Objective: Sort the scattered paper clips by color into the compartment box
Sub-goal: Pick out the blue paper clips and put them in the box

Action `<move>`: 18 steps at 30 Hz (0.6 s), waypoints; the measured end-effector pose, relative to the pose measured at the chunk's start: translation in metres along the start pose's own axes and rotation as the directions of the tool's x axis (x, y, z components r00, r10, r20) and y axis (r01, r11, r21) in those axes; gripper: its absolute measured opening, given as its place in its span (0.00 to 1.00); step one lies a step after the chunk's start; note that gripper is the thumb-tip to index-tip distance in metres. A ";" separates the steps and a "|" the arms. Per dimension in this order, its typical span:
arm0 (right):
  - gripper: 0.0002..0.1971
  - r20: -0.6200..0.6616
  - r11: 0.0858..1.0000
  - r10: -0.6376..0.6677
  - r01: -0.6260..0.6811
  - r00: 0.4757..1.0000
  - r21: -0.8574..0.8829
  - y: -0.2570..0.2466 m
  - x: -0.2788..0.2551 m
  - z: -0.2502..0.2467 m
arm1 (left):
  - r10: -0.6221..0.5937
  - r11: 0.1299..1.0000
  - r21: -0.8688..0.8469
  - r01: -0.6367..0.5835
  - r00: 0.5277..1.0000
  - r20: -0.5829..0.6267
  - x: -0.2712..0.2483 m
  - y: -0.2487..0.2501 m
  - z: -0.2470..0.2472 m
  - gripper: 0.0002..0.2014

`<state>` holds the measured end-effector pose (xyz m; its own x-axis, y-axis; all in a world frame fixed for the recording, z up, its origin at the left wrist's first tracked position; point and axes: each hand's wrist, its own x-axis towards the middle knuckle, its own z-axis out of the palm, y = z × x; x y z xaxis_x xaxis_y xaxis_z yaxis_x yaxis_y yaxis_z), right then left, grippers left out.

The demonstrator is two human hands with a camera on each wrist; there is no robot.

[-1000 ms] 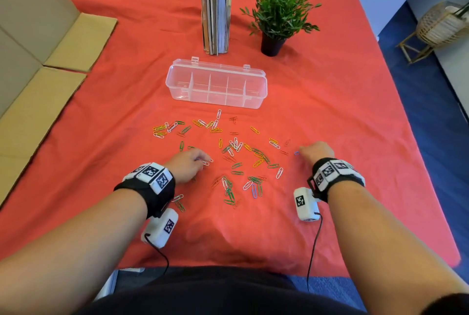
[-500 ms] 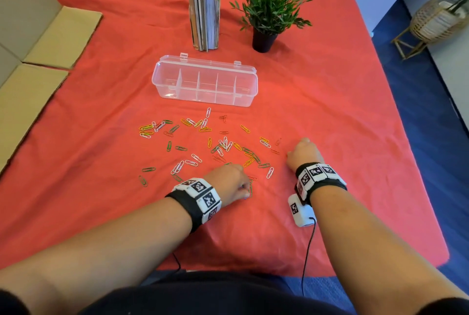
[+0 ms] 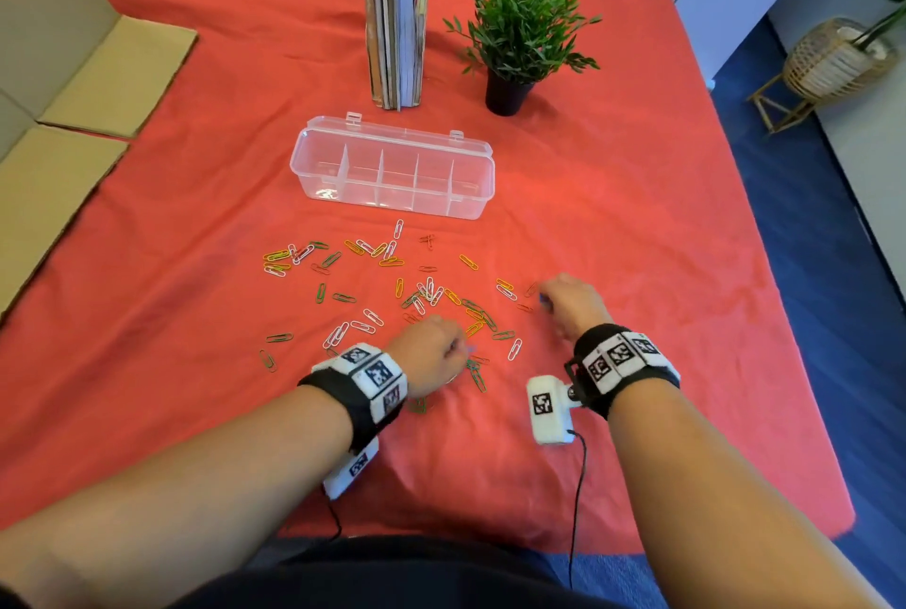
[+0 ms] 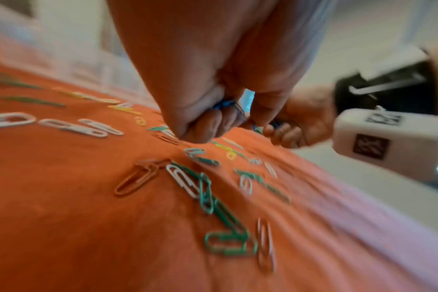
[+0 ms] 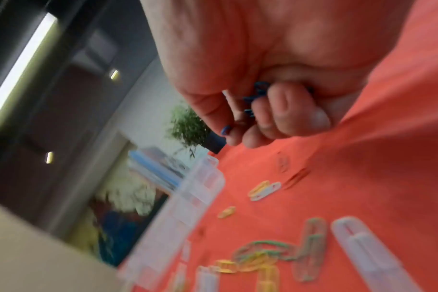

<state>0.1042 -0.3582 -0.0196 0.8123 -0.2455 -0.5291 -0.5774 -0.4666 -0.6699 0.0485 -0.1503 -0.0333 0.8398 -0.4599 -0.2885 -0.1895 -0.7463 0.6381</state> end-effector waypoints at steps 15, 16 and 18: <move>0.11 0.434 0.568 0.025 -0.370 0.901 0.735 -0.104 -0.013 0.063 | -0.545 0.413 -0.875 0.253 0.839 -0.015 -0.023 -0.081 -0.125 0.11; 0.12 0.439 0.596 0.063 -0.387 0.896 0.703 -0.109 -0.012 0.069 | -0.556 0.375 -0.890 0.259 0.831 0.008 -0.023 -0.085 -0.130 0.10; 0.12 0.458 0.646 0.124 -0.422 0.880 0.636 -0.118 -0.013 0.082 | -0.574 0.300 -0.916 0.267 0.818 0.050 -0.023 -0.093 -0.141 0.06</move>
<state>0.1551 -0.2309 0.0235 0.6057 0.1150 -0.7874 -0.7681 0.3429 -0.5407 0.1188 -0.0028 0.0147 0.7697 0.0277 -0.6378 0.6332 0.0943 0.7682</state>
